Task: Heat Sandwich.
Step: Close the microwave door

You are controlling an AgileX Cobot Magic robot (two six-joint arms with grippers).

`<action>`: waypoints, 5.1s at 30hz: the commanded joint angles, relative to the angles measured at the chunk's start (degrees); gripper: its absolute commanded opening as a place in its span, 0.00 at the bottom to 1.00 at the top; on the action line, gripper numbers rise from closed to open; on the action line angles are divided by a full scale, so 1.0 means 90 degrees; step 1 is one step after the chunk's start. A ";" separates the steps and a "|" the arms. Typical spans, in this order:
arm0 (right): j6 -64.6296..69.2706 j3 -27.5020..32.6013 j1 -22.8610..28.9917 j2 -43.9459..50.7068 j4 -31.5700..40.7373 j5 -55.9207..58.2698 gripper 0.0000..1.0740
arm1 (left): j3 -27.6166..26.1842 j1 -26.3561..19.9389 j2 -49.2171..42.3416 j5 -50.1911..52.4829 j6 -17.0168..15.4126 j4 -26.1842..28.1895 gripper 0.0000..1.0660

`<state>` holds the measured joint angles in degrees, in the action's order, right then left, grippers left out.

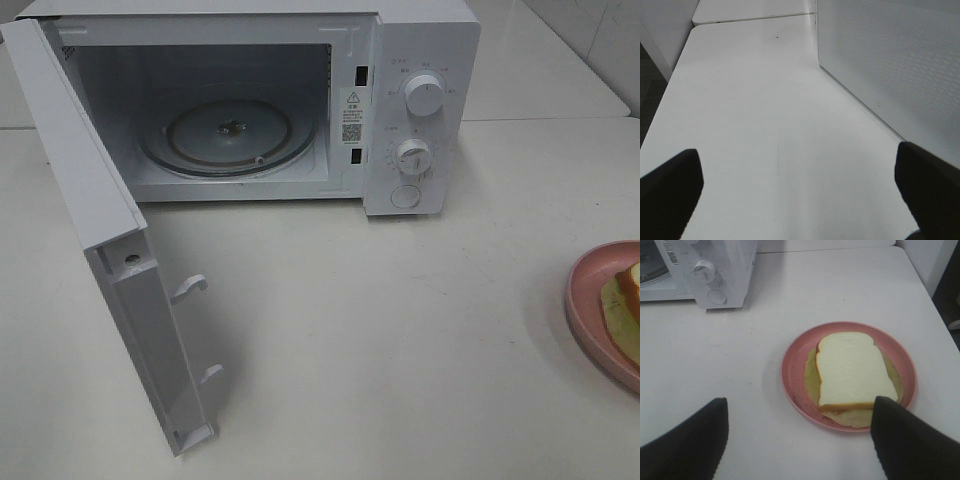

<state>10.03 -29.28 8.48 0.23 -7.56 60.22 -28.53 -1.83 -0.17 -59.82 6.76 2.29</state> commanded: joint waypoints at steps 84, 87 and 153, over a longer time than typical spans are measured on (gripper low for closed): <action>-0.0057 0.0013 -0.0134 0.0178 0.0019 -0.0057 0.71 | 0.0140 -0.0019 0.3826 0.4202 -0.0127 -0.0025 0.00; -0.0057 0.0013 -0.0134 0.0178 0.0019 -0.0057 0.71 | 0.0414 -0.0019 0.3998 0.4857 -0.0134 0.0013 0.00; -0.0057 0.0013 -0.0134 0.0178 0.0019 -0.0057 0.71 | -0.0045 0.3680 1.0689 1.2790 0.0108 0.0859 0.00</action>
<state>10.03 -29.28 7.56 0.23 -7.33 60.22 -27.50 29.85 95.45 54.37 6.47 7.85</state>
